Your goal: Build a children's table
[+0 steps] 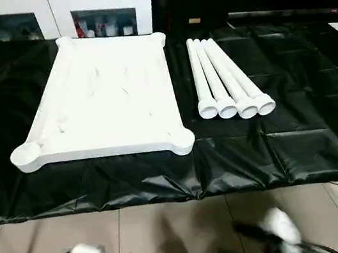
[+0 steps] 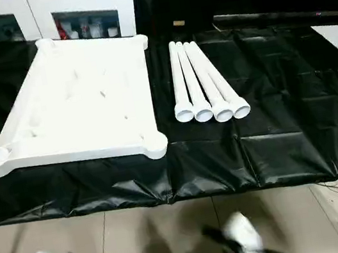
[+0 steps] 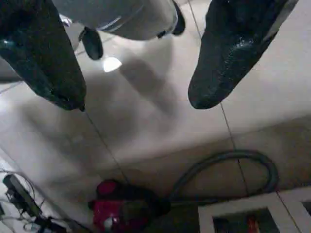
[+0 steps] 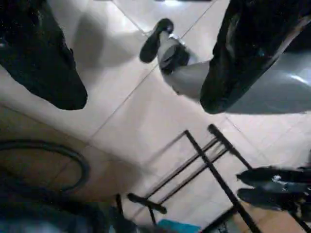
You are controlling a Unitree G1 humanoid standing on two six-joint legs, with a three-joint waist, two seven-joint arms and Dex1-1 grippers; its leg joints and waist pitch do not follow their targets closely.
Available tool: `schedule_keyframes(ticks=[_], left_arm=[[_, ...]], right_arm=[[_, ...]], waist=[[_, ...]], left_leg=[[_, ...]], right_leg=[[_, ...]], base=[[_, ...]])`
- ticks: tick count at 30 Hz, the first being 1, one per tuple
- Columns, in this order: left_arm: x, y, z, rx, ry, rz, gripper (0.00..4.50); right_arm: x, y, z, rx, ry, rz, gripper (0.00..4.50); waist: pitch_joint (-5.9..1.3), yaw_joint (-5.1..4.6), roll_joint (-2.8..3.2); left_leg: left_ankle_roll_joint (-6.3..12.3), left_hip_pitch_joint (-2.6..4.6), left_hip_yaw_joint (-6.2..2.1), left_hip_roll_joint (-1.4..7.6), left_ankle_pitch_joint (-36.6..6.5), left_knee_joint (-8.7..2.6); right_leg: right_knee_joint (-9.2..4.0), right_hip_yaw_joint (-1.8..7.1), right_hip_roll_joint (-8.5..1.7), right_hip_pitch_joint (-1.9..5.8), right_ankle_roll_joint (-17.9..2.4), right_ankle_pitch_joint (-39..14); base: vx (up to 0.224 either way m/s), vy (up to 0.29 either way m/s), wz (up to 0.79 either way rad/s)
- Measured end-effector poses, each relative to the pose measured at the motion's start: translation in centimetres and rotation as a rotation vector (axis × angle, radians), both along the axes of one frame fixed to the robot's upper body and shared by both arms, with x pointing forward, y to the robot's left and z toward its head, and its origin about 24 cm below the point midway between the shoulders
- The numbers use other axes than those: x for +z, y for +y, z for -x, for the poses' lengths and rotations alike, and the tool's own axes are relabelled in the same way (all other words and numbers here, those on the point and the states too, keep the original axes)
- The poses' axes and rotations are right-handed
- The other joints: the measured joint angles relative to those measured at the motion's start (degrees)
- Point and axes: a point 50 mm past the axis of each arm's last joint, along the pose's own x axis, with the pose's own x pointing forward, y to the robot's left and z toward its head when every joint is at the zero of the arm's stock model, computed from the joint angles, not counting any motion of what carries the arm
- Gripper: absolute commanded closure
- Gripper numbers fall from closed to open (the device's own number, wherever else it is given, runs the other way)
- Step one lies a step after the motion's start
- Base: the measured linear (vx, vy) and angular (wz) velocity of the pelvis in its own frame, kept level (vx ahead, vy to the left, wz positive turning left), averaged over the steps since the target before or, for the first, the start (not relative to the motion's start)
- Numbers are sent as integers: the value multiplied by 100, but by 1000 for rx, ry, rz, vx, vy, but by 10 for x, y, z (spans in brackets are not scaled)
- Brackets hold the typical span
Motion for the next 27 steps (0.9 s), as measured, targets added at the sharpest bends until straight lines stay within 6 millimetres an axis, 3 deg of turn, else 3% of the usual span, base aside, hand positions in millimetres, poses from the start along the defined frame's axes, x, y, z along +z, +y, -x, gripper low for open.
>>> schedule_keyframes(ticks=[3, 7, 11, 16, 18, 19, 21, 26, 27], left_arm=[[12, -4, -1, 5, -43, 25, 64], [38, 2, -3, 51, -128, 37, 64], [73, 3, -14, 79, -255, 34, 64], [112, 8, -47, 164, -445, -27, 64], [124, 12, -60, 221, -513, -74, 64], [128, 13, -64, 240, -535, -84, 64], [137, 16, -74, 312, -616, -88, 64], [130, 21, -108, 349, -670, -194, 64], [128, 19, -113, 343, -658, -185, 64]], right_arm=[[23, -3, -2, 9, -36, -34, 29], [63, -15, -11, 9, -114, -63, 29], [94, -16, -25, 6, -194, -107, 29], [124, -10, -64, -107, -342, -124, 29], [131, -5, -86, -185, -408, -155, 29], [132, -5, -92, -211, -417, -159, 29], [128, -5, -109, -287, -432, -162, 29], [118, 2, -144, -509, -367, -157, 29], [115, 4, -147, -530, -351, -158, 29]], waist=[[0, 12, -6], [-10, 22, -62], [-21, 50, -96], [-35, 131, -138], [-49, 132, -169], [-45, 137, -155], [-69, 144, -255], [-80, 169, -386], [-66, 171, -372]], left_leg=[[0, 1, 0, -2, 0, 4], [0, 7, -2, 2, 0, 3], [-4, 12, -4, 1, 3, 12], [-18, 14, -22, 2, 13, 42], [-20, 13, -25, 2, 15, 68], [-26, 13, -28, 2, 19, 75], [-28, 13, -27, 2, 22, 79], [-47, 8, -39, 1, 47, 96], [-61, 8, -39, 0, 55, 100]], right_leg=[[1, 5, 0, 2, -2, 2], [6, 7, 7, 4, -1, 2], [15, 8, 7, 9, -1, 8], [39, 7, 11, 8, 5, 27], [56, 8, 11, 5, -7, 47], [60, 8, 10, -11, -8, 53], [65, 11, 10, -10, -9, 57], [96, 8, 13, -19, -4, 62], [102, 9, 12, -20, -4, 62]], base=[[0, 0, 0], [0, 0, 0], [0, 0, 0], [0, 0, 0], [0, 0, 0], [0, 0, 0], [0, 0, 0], [0, 0, 0], [0, 0, 0]])
